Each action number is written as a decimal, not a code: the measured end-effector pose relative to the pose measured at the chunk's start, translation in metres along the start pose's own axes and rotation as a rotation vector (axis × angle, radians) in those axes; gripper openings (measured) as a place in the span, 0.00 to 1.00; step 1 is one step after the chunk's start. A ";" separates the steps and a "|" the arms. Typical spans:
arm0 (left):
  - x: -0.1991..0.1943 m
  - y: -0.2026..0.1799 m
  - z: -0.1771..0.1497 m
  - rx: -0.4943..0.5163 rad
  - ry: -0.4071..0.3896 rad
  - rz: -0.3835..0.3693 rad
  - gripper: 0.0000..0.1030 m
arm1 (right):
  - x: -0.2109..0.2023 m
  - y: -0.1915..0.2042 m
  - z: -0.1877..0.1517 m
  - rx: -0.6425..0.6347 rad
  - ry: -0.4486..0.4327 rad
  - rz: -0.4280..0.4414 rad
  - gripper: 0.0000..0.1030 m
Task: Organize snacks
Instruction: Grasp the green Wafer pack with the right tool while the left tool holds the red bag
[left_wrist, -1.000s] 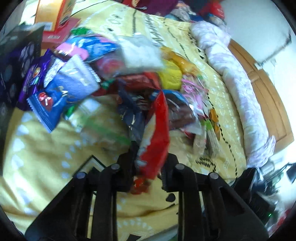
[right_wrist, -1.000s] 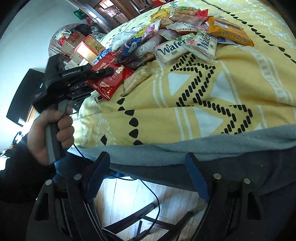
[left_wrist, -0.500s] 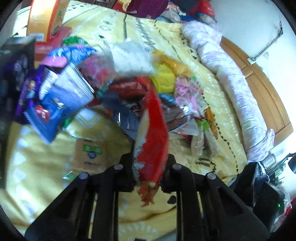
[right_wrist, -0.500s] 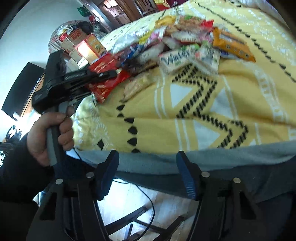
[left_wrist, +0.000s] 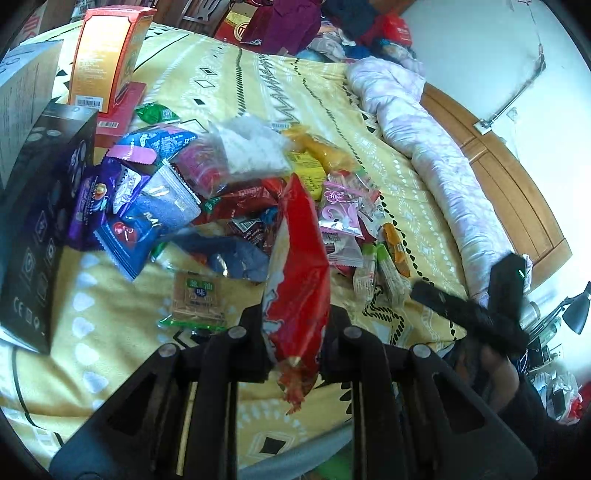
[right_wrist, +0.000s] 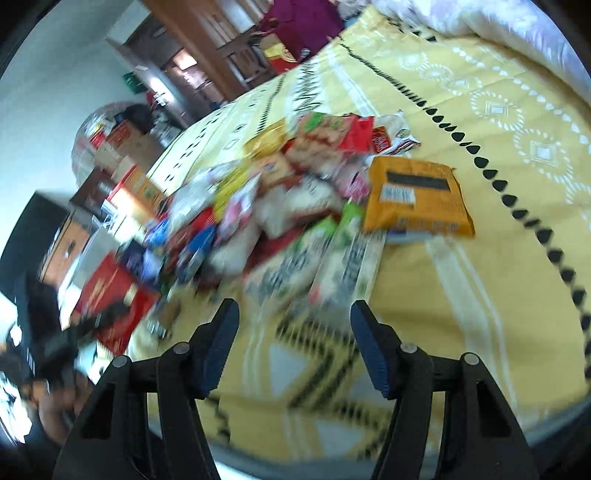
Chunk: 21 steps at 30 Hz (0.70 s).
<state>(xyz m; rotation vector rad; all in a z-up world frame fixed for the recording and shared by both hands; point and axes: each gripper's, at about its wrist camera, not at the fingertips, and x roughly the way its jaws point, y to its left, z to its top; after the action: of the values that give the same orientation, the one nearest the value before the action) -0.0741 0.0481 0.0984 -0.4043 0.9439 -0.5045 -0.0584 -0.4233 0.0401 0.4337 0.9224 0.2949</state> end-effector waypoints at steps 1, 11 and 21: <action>0.002 0.000 0.000 0.002 0.006 0.002 0.18 | 0.007 -0.004 0.006 0.016 0.000 -0.005 0.65; 0.014 -0.010 0.001 0.025 0.056 0.007 0.18 | 0.051 -0.042 0.009 0.167 -0.028 -0.071 0.60; 0.021 -0.024 0.004 0.047 0.072 0.017 0.18 | 0.042 -0.022 0.005 0.078 -0.065 -0.071 0.41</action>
<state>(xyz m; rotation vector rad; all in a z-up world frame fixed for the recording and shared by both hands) -0.0659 0.0166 0.0994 -0.3373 1.0022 -0.5276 -0.0293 -0.4260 0.0030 0.4787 0.8861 0.1799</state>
